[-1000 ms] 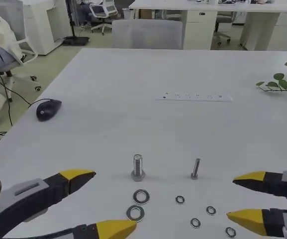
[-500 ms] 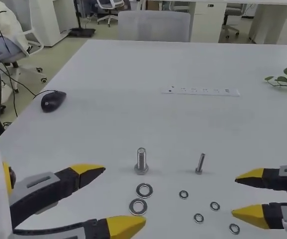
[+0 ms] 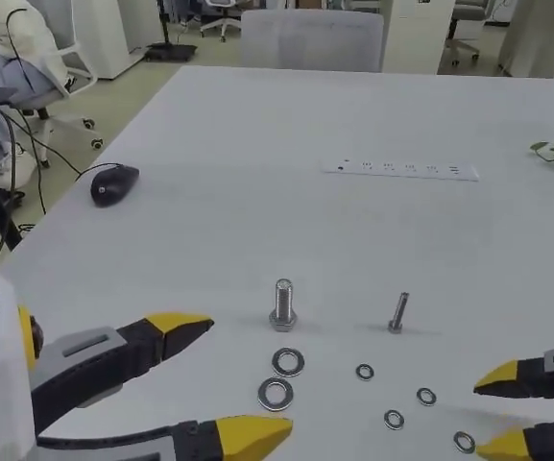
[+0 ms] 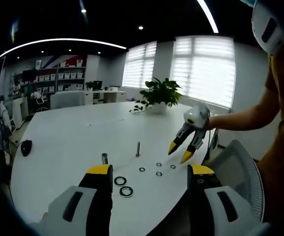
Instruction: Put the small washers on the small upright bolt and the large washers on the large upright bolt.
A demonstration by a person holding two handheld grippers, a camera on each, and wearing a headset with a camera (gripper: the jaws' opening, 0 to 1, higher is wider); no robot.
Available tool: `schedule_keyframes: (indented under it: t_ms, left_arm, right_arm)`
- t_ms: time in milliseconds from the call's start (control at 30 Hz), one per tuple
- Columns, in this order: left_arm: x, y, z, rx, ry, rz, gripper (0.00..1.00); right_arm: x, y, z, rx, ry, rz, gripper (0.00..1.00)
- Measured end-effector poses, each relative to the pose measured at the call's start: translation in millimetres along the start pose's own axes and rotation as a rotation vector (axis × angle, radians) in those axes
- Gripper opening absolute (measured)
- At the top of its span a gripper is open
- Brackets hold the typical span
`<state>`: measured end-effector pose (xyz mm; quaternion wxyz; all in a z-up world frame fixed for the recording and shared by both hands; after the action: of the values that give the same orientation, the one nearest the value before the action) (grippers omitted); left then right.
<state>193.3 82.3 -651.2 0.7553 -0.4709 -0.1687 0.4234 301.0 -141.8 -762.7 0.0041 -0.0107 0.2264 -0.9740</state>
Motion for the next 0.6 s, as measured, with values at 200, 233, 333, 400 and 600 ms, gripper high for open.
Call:
schedule_keyframes:
  t_ms: [200,233,333,400,600]
  left_arm:
    - [2.0,-0.1,-1.4,0.000,0.000,0.005,0.61]
    - [2.4,-0.4,-1.5,-0.001,0.000,0.005,0.61]
    - [4.7,-1.6,-1.8,-0.003,-0.002,0.004,0.61]
    - [5.5,-2.5,-1.9,-0.004,-0.002,0.004,0.61]
    - [6.7,-4.5,-3.3,-0.009,0.001,0.002,0.61]
  right_arm:
    - [2.1,1.9,-14.4,0.094,-0.028,0.070,0.34]
    - [2.8,1.8,-16.6,0.106,-0.035,0.080,0.34]
    - [1.2,5.2,-19.8,0.145,-0.031,0.119,0.32]
    - [1.1,4.3,-20.7,0.156,-0.041,0.131,0.31]
    - [2.0,6.0,-24.2,0.245,-0.049,0.221,0.28]
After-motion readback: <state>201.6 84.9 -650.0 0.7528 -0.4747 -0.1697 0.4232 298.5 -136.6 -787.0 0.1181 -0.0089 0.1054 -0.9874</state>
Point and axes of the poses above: the centre of the closed fingertips' face, and the gripper's own axes: z roughly backward along the fingers, x roughly to its left, y roughly out of its underside, the point moved 4 cm from there along z, roughly backward along the fingers, and after that the axes turned 13 degrees about x, right-handed, at the moved point
